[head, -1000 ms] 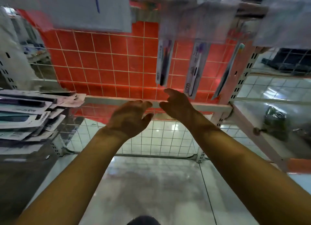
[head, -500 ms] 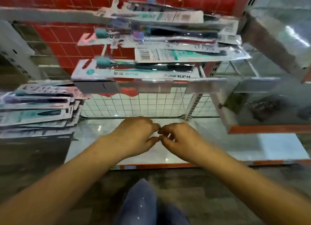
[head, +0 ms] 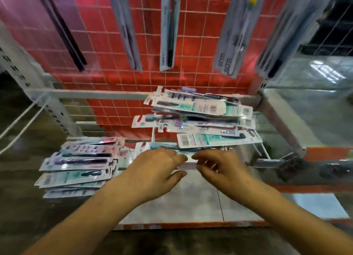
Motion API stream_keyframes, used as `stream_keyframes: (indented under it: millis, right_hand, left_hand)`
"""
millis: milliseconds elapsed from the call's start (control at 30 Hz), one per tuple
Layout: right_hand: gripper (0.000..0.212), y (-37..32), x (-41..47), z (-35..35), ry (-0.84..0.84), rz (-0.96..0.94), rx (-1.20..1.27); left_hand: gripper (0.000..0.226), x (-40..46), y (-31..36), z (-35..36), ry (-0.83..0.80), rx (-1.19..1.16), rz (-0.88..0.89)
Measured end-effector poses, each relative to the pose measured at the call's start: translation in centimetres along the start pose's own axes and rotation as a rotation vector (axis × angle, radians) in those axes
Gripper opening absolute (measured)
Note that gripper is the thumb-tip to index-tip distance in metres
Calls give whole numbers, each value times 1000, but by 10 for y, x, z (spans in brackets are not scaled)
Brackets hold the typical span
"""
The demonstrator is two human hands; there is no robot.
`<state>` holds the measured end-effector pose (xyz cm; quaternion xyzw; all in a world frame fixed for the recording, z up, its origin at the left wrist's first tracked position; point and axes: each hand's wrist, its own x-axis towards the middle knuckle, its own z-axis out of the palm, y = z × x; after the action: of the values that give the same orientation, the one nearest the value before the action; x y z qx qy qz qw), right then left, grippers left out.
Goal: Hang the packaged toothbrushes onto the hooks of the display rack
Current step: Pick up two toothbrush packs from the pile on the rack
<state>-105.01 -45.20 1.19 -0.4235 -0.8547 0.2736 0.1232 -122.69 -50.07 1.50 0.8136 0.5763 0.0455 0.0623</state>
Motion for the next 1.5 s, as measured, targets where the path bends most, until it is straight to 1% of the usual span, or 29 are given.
stream_keyframes:
  millis: [100,200,267,400,500,600,700,767,833,900,933,1000,1100,1133,1200,1300,1433,1500]
  right_hand:
    - [23,-6,21,-12,148,12,85]
    - [20,-3,45,-26,273,11,142]
    - [21,4,67,-35,312,25,153]
    - [27,24,115,-51,331,52,109]
    - [35,37,150,-62,278,75,-15]
    - [38,55,183,-69,172,88,-95]
    - [48,76,207,-74,56,145,-95]
    - [55,86,219,-77,-24,142,-117]
    - [69,91,226,-79,-130,172,-129]
    - [82,97,230,-80,-204,267,-43]
    - [85,102,231,-80,-229,307,12]
    - [83,108,233,-80,-281,358,52]
    - [72,120,239,-78,-302,364,-19]
    - [72,122,241,-77,-306,372,-18]
    - [80,124,244,-76,-326,362,-35]
    - [82,126,246,-77,-318,304,-150]
    - [74,128,250,-82,-354,290,-95]
    - [61,125,251,-85,-372,265,-51]
  left_hand:
    - [41,1,-20,-15,89,-17,14]
    - [32,12,-40,-31,188,-33,37]
    - [35,24,-55,-36,261,-48,22]
    - [31,69,-73,-43,266,-79,-109]
    - [30,104,-81,-42,202,-67,-206]
    - [30,128,-89,-32,192,-97,-261]
    - [36,144,-91,-26,161,-89,-319]
    - [37,150,-93,-23,153,-95,-352]
    - [36,151,-96,-15,139,-102,-355]
    - [32,151,-99,-5,117,-107,-336]
    - [30,150,-101,-1,106,-101,-327]
    - [29,150,-105,6,104,-110,-322]
    - [28,152,-106,10,130,-110,-308]
    - [28,153,-106,11,134,-116,-307]
    - [27,155,-105,12,134,-133,-306]
    - [27,156,-104,12,130,-140,-305]
    - [30,154,-105,12,128,-131,-297]
    - [31,153,-104,13,136,-125,-288]
